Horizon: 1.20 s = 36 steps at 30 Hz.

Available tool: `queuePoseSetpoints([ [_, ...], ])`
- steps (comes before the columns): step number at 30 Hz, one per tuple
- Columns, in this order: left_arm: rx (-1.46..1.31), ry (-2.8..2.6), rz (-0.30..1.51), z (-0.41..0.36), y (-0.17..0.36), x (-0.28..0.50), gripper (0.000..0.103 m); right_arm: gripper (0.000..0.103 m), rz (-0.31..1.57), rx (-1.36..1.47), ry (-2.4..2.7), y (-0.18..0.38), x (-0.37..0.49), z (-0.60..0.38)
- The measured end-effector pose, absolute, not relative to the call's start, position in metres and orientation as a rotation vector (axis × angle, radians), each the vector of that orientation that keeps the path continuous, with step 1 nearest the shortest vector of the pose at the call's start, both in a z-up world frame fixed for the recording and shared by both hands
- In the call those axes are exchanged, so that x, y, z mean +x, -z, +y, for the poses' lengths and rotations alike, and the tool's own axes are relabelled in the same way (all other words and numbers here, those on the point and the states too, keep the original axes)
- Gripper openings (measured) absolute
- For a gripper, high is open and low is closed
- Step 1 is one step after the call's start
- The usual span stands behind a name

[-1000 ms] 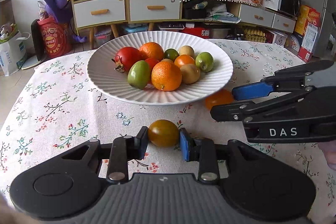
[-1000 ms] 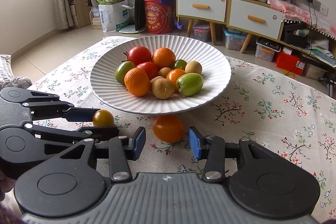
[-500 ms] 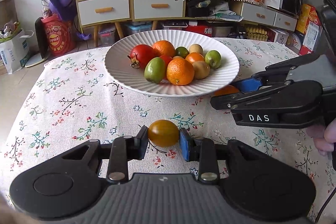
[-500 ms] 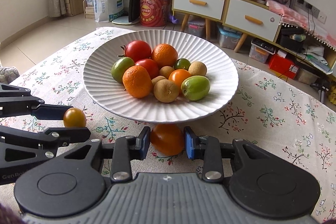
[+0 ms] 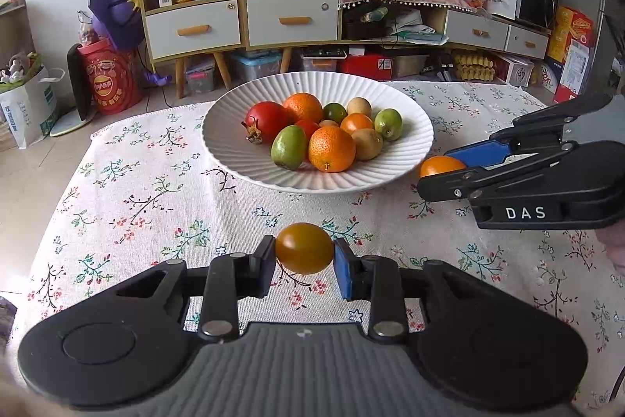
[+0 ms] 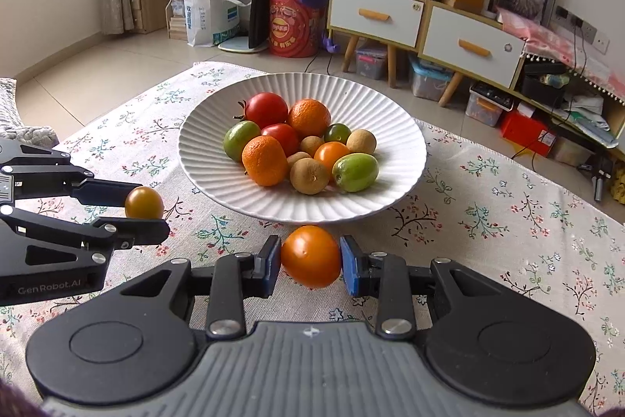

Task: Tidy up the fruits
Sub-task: 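Carry the yellow-orange and orange tomatoes in both tools over the white bowl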

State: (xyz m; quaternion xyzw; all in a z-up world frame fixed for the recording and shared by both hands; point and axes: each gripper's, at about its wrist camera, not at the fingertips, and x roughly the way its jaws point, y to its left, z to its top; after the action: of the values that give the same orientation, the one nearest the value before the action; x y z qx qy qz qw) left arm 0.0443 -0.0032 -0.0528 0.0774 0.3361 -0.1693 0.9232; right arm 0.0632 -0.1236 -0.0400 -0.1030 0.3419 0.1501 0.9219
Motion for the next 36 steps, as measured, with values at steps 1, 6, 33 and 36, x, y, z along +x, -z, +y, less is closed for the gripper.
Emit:
queuePoseSetpoints([
  [1,0.159,0.349,0.687,-0.003,0.051,0.043,0.035,0.030,0.700,-0.210,-0.310,0.039,0.062,-0.125],
  [6,0.159,0.354,0.675,-0.007,0.045,0.041,0.035,0.030,0.686,-0.198,-0.317,0.031,0.056,-0.130],
  [33,0.057,0.309,0.677,-0.018,0.032,0.087,0.035,0.030,0.643,0.006,-0.221,0.023,0.095,-0.142],
  [36,0.036,0.300,0.672,-0.017,0.028,0.095,0.035,0.030,0.654,0.025,-0.193,0.025,0.100,-0.144],
])
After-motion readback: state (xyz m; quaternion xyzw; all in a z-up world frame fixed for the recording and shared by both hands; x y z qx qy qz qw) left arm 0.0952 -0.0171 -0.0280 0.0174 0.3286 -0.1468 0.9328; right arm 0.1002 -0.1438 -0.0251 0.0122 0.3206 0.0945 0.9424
